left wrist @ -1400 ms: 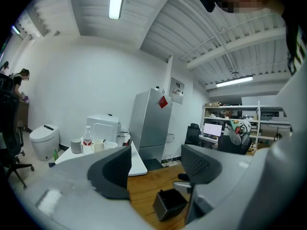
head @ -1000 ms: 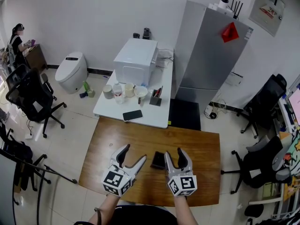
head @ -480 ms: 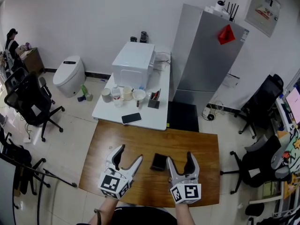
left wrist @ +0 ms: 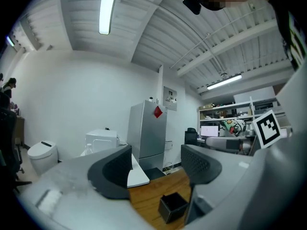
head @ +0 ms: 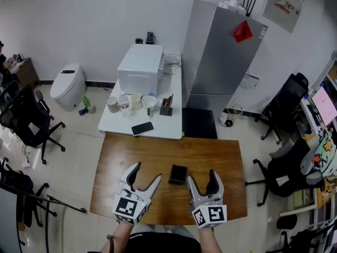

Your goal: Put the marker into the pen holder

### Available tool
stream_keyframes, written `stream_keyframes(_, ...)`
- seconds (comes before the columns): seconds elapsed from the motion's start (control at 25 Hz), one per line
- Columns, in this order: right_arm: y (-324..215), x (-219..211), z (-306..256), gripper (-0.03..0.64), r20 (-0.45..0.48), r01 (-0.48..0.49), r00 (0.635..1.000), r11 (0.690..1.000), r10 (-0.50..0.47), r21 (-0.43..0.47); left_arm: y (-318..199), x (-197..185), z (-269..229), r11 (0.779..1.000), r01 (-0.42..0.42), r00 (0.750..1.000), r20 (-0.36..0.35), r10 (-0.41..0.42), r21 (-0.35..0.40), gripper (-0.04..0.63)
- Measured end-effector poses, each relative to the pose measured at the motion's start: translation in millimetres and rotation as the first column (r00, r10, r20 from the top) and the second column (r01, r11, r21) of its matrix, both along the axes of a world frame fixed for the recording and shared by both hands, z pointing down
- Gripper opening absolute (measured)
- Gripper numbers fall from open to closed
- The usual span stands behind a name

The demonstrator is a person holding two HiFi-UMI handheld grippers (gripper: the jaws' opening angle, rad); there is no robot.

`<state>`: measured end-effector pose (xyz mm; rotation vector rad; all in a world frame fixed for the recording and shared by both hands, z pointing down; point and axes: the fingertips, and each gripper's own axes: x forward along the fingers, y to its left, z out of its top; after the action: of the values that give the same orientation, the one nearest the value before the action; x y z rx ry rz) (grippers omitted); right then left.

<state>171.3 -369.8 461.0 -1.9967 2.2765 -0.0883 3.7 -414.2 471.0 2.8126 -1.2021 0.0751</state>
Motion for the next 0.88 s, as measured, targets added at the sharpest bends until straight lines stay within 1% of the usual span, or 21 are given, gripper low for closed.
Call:
stream_keyframes(0.08,15,5,-1,0.353,0.013,-0.014,1.000,1.000,0.014,-0.009,11,2,2,1.000,-0.016,1.000,-0.013,0.016,-0.015,0.322)
stream_keyframes(0.16,29,10,-3,0.357,0.024,-0.022,0.999,1.000,0.022,-0.001,22,7,0,1.000,-0.022,1.000,-0.018,0.022,-0.014,0.322)
stream_keyframes(0.28,49,20,-2,0.397,0.022,-0.012,1.000,1.000,0.012,0.000,43,17,0,1.000,-0.008,1.000,-0.007,0.008,0.002,0.324)
stream_keyframes(0.36,61,26,2,0.422,0.005,0.016,1.000,1.000,-0.016,-0.006,60,24,-7,1.000,0.022,0.999,-0.026,-0.021,0.014,0.324)
stream_keyframes(0.48,84,40,6,0.428,-0.011,0.071,0.997,0.998,-0.071,-0.002,92,39,-15,0.997,0.080,0.996,-0.049,-0.079,0.021,0.324)
stream_keyframes(0.6,113,66,10,0.428,-0.001,0.124,0.992,0.992,-0.124,0.008,129,62,-11,0.992,0.125,0.992,-0.024,-0.125,0.012,0.324)
stream_keyframes(0.68,135,83,12,0.428,-0.005,0.152,0.988,0.988,-0.152,0.008,157,79,-10,0.989,0.147,0.989,-0.028,-0.147,0.008,0.324)
stream_keyframes(0.88,189,101,27,0.428,0.004,0.202,0.979,0.979,-0.202,-0.015,215,105,-4,0.979,0.203,0.979,-0.031,-0.203,0.002,0.324)
